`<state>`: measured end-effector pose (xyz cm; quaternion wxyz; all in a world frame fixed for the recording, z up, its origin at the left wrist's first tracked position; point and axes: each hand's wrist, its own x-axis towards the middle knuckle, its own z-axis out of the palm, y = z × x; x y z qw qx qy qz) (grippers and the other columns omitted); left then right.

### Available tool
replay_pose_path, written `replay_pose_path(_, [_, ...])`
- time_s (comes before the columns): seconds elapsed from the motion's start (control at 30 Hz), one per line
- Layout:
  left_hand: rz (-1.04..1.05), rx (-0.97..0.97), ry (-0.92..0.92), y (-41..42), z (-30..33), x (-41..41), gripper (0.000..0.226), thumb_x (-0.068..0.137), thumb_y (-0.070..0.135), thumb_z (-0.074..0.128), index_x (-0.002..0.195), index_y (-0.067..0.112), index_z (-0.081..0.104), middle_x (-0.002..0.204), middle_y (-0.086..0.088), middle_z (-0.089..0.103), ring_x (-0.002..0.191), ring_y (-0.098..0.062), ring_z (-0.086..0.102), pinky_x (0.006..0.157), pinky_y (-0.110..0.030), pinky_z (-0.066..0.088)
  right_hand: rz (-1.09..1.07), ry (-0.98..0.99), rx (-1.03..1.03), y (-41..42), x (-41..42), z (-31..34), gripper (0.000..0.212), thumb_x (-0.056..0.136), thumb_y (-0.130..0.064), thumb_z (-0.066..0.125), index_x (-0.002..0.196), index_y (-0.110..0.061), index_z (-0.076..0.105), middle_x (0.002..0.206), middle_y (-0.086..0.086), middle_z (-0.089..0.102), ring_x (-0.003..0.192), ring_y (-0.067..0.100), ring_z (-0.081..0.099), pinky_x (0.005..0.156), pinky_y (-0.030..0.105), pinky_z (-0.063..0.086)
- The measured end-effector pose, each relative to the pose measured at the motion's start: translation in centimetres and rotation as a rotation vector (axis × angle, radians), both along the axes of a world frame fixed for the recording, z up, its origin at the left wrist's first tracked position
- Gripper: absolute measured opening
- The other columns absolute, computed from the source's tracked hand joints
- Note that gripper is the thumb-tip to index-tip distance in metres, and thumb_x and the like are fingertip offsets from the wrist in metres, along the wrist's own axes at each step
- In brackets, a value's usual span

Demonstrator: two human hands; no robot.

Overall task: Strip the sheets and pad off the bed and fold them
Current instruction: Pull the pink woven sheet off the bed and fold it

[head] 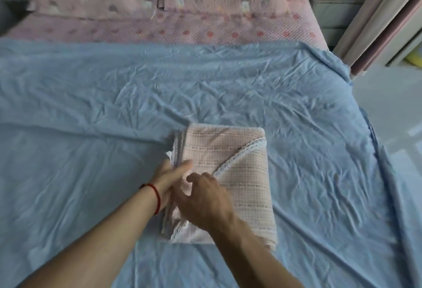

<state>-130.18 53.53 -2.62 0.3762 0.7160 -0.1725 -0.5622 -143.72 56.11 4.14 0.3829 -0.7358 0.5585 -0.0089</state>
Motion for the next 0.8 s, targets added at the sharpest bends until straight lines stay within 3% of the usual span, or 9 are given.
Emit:
replay_pose_path(0.03, [-0.005,0.003,-0.159,-0.2,-1.1,0.4,0.110,0.039,0.077,0.085,0.126,0.015,0.057,0.123,-0.014,0.067,0.103,-0.030,0.069,0.096,-0.046,0.055,-0.087,-0.006,-0.086,0.0,-1.1,-0.7,0.048,0.096,-0.056,0.041,0.127,-0.024,0.060,0.131,0.003,0.058,0.120,0.027,0.056,0.097,0.043,0.048])
replay_pose_path(0.07, [-0.046,0.014,-0.314,-0.6,-1.4,0.5,0.104,0.048,0.074,0.083,0.128,0.014,0.055,0.127,-0.015,0.065,0.110,-0.032,0.066,0.098,-0.046,0.053,-0.157,0.011,-0.201,-0.4,-2.6,-1.4,0.050,0.096,-0.056,0.041,0.134,-0.028,0.055,0.139,0.002,0.052,0.127,0.025,0.049,0.102,0.044,0.045])
replay_pose_path(0.13, [-0.162,0.025,-0.593,-1.2,-1.5,0.0,0.063,0.086,0.051,0.066,0.130,0.007,0.052,0.134,-0.019,0.059,0.121,-0.037,0.057,0.101,-0.042,0.047,-0.280,0.107,-0.337,-2.1,-6.1,-3.8,0.058,0.095,-0.058,0.044,0.149,-0.037,0.038,0.160,0.005,0.029,0.145,0.029,0.030,0.115,0.053,0.032])
replay_pose_path(0.2, [-0.328,0.075,-0.922,-1.6,-2.2,-0.8,0.041,0.099,0.038,0.051,0.123,0.005,0.052,0.132,-0.022,0.052,0.123,-0.040,0.051,0.097,-0.044,0.044,-0.308,0.180,-0.218,-4.1,-8.2,-6.9,0.072,0.094,-0.067,0.043,0.156,-0.050,0.011,0.169,0.004,-0.002,0.154,0.034,0.006,0.120,0.062,0.018])
replay_pose_path(0.27, [-0.398,0.124,-1.149,-1.2,-4.1,-1.7,0.034,0.097,0.038,0.052,0.112,0.007,0.054,0.121,-0.019,0.051,0.114,-0.040,0.051,0.087,-0.049,0.045,-0.282,0.204,-0.160,-4.8,-8.6,-10.4,0.077,0.093,-0.074,0.035,0.154,-0.057,-0.008,0.169,0.002,-0.016,0.154,0.038,0.004,0.120,0.063,0.016])
replay_pose_path(0.37, [-0.390,0.151,-1.141,-0.6,-6.7,-2.7,0.035,0.092,0.035,0.059,0.107,0.004,0.058,0.098,-0.022,0.060,0.091,-0.041,0.059,0.072,-0.048,0.048,-0.308,0.253,-0.277,-4.3,-8.3,-13.2,0.079,0.092,-0.071,0.031,0.156,-0.051,-0.009,0.170,0.008,-0.012,0.152,0.039,0.014,0.123,0.058,0.015])
replay_pose_path(0.47, [-0.391,0.064,-1.144,-0.4,-7.7,-2.1,0.064,0.093,0.051,0.043,0.125,-0.003,0.055,0.100,-0.023,0.062,0.092,-0.041,0.060,0.078,-0.047,0.049,-0.339,0.268,-0.354,-4.8,-8.1,-14.9,0.080,0.091,-0.062,0.036,0.160,-0.043,0.000,0.169,0.015,-0.004,0.150,0.041,0.018,0.123,0.056,0.016])
replay_pose_path(0.63, [-0.326,0.157,-0.805,-1.7,-4.8,-0.9,0.078,0.081,0.077,0.053,0.098,0.001,0.058,0.099,-0.021,0.066,0.097,-0.039,0.063,0.079,-0.039,0.049,-0.381,0.275,-0.390,-5.7,-7.9,-17.2,0.081,0.087,-0.053,0.038,0.162,-0.033,0.014,0.166,0.024,0.006,0.145,0.046,0.024,0.121,0.057,0.018])
replay_pose_path(0.8, [-0.410,0.203,-0.661,-2.4,-2.0,-0.6,0.063,0.081,0.072,0.062,0.071,0.014,0.041,0.068,-0.009,0.057,0.078,-0.035,0.066,0.052,-0.032,0.034,-0.375,0.270,-0.390,-6.1,-8.1,-17.6,0.081,0.086,-0.053,0.036,0.161,-0.029,0.018,0.165,0.025,0.008,0.144,0.045,0.024,0.120,0.057,0.019])
